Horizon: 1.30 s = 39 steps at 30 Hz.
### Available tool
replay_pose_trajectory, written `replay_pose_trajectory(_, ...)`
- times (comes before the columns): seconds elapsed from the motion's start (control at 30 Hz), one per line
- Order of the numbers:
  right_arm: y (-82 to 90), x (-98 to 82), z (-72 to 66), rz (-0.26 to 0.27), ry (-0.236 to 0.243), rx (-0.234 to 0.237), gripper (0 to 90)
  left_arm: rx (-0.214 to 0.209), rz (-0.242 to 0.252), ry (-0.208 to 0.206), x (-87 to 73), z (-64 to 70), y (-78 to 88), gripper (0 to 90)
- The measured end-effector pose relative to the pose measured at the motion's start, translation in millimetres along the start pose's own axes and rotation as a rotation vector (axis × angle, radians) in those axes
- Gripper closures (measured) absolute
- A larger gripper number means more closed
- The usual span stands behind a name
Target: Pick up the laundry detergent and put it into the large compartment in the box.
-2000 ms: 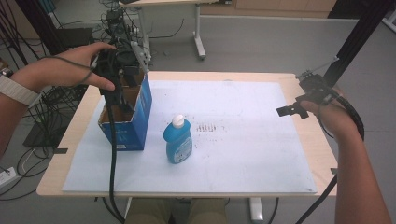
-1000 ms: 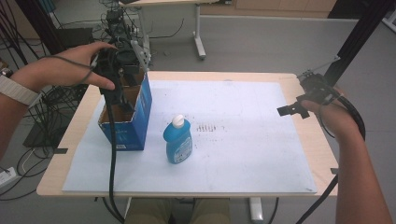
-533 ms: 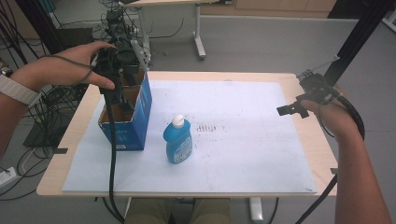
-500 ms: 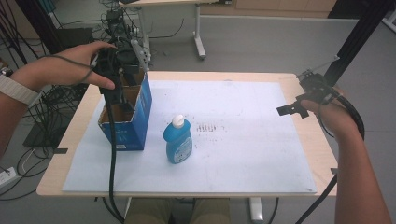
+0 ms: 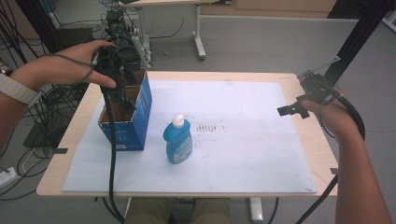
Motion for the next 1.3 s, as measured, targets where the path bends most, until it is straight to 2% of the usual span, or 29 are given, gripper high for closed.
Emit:
replay_pose_trajectory(0.17,-0.7,0.1,-0.5,-0.001,0.0,0.001,7.5,0.007,-0.009,0.053,4.0,2.8,2.3,4.5)
replay_pose_trajectory(0.2,-1.0,0.3,-0.6,-0.004,0.0,0.001,7.4,-0.012,-0.006,0.08,5.6,2.6,4.7,4.5)
replay_pose_trajectory(0.27,-1.4,0.3,-0.5,-0.003,0.0,0.003,7.5,-0.02,-0.005,0.088,6.5,2.4,6.0,4.7)
replay_pose_trajectory(0.37,-1.7,0.1,-0.3,-0.001,0.0,0.005,7.5,-0.026,-0.005,0.128,9.3,2.6,8.8,6.7)
replay_pose_trajectory(0.53,-1.7,-0.8,0.2,0.0,0.001,0.007,7.5,-0.004,-0.038,0.193,16.2,2.4,9.2,7.0)
replay_pose_trajectory(0.57,-1.7,-0.8,0.2,0.0,0.001,0.007,7.5,-0.004,-0.038,0.193,16.2,2.4,9.2,7.0)
replay_pose_trajectory(0.73,-0.8,-1.5,0.7,0.004,0.002,0.007,7.5,-0.002,-0.057,0.245,22.4,2.7,9.8,6.9)
replay_pose_trajectory(0.77,-0.7,-1.9,1.2,0.007,0.003,0.007,7.5,-0.007,-0.054,0.291,24.4,2.2,10.5,7.1)
replay_pose_trajectory(0.8,-0.7,-1.9,1.2,0.007,0.003,0.007,7.5,-0.007,-0.054,0.291,24.4,2.2,10.5,7.3)
replay_pose_trajectory(0.9,-0.7,-2.5,1.5,0.01,0.001,0.009,7.5,-0.015,-0.038,0.349,25.9,1.2,11.3,7.6)
replay_pose_trajectory(1.3,-2.9,-4.3,3.4,0.011,-0.006,0.01,7.5,-0.01,-0.029,0.506,36.9,4.7,9.1,8.2)
Point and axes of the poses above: each handheld gripper's, and its own axes: y roughly backward along the jaws, x roughly out of its top, z roughly to its right, the point moved 9 cm from there along -y, roughly forward along the jaws, and after that the axes turned 1 degree about z, right-handed, at the moved point
